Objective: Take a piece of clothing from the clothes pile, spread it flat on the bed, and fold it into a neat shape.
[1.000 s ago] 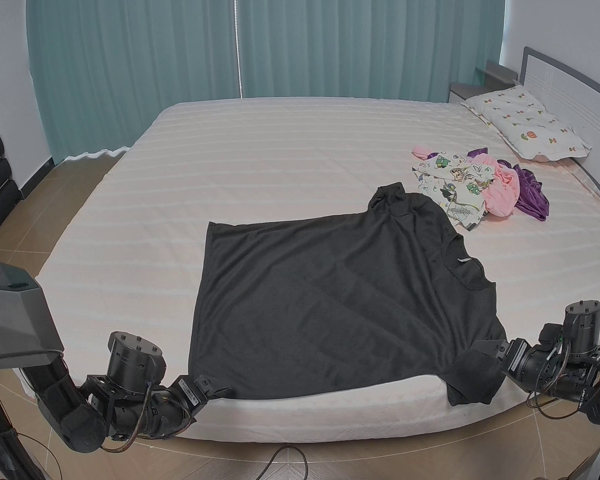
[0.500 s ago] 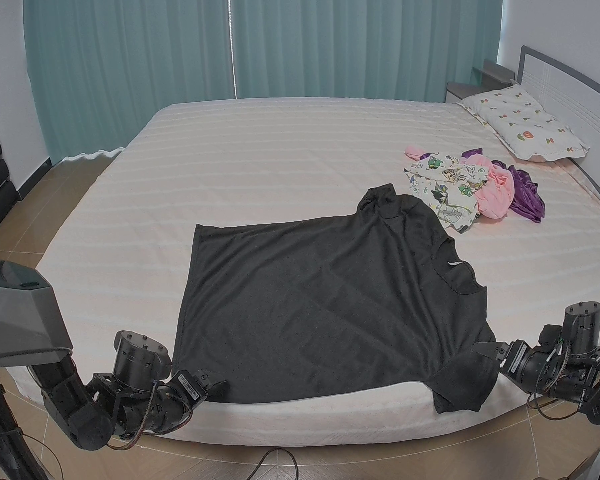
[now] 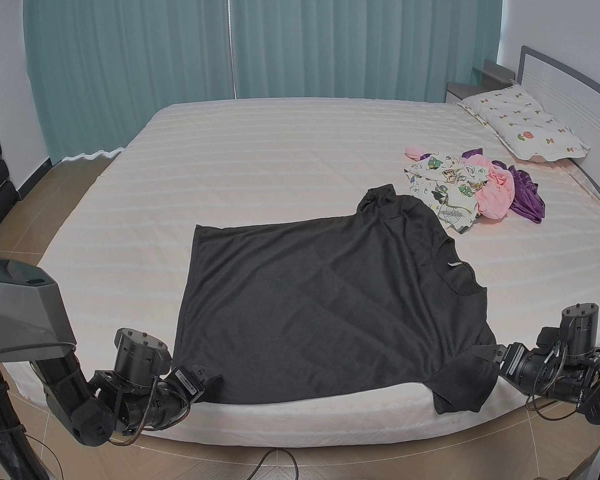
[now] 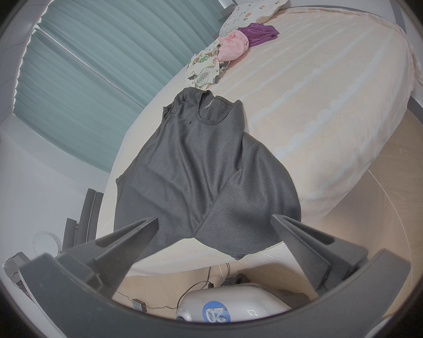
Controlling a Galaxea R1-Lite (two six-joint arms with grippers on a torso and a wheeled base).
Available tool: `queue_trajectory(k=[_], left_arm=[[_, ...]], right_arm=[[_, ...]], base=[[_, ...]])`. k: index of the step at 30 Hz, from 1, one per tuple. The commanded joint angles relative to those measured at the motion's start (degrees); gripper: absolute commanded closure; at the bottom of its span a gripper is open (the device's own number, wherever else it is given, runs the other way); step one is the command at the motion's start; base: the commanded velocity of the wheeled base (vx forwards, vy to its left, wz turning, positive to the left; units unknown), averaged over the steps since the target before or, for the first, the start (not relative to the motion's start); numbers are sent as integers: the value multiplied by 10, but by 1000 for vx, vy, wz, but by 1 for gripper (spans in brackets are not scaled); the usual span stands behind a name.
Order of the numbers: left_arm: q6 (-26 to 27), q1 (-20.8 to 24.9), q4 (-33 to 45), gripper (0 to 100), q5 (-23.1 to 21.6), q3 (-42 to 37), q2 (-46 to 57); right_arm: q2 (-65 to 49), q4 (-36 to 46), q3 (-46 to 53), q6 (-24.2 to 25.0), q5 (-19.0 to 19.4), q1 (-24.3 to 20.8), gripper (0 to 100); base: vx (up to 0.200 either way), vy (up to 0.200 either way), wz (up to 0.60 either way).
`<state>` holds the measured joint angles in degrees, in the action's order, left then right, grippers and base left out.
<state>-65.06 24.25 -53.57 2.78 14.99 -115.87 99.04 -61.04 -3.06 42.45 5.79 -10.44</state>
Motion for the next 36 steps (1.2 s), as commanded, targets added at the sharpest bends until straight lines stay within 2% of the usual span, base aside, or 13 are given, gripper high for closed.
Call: queue_trajectory(k=[1, 2, 3, 12, 20, 26, 29, 33, 36], left_arm=[[0, -14, 0, 0, 0, 3, 6], [0, -15, 0, 0, 0, 3, 6], [0, -15, 0, 100, 0, 3, 6], [-2, -15, 3, 100, 0, -7, 24], [-7, -38, 9, 100, 2, -13, 101], [11, -41, 14, 100, 2, 8, 94], [5, -46, 14, 100, -2, 10, 93], [5, -53, 9, 100, 2, 10, 82], [3, -71, 9, 100, -5, 9, 87]], right_arm=[[4, 0, 0, 0, 0, -1, 0], [4, 0, 0, 0, 0, -1, 0], [4, 0, 0, 0, 0, -1, 0], [8, 0, 1, 0, 0, -1, 0], [11, 0, 5, 1, 18, 5, 0], [31, 0, -12, -15, 41, 39, 0], [63, 0, -26, -55, 50, 80, 0], [90, -2, -40, -66, 100, 107, 0], [115, -8, -71, -76, 146, 147, 0]], base=[[0, 0, 0], [0, 0, 0], [0, 0, 0], [0, 0, 0], [0, 0, 0], [0, 0, 0], [0, 0, 0], [0, 0, 0], [0, 0, 0]])
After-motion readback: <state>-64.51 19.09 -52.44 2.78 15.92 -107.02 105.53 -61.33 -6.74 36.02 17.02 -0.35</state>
